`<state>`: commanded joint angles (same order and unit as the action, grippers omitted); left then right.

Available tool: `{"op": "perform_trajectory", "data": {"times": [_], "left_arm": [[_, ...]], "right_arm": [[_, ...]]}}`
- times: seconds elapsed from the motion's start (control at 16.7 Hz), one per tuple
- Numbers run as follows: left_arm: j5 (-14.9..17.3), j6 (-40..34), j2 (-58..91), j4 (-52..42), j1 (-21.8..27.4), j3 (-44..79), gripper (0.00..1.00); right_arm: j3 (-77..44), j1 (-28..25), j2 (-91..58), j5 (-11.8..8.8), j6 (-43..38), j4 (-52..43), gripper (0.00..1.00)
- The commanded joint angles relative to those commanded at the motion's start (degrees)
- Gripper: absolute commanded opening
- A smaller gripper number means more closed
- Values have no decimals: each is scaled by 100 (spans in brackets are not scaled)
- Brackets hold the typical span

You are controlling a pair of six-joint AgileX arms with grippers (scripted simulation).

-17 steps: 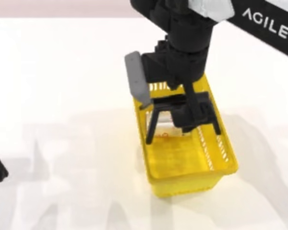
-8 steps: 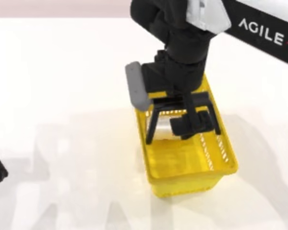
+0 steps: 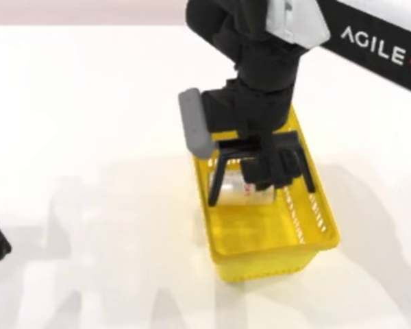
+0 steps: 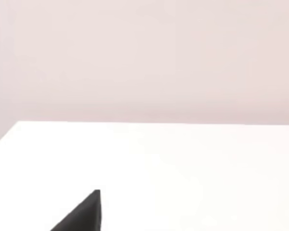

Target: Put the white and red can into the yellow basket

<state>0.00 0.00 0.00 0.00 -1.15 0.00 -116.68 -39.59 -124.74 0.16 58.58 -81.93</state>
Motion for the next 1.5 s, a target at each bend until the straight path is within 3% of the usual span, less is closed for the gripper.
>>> {"op": "perform_trajectory", "data": {"times": [0.42,1.5], "left_arm": [[0,0,0,0,0,0,100],[0,0,0,0,0,0,100]], "right_arm": [[0,0,0,0,0,0,2],[0,0,0,0,0,0,0]]}}
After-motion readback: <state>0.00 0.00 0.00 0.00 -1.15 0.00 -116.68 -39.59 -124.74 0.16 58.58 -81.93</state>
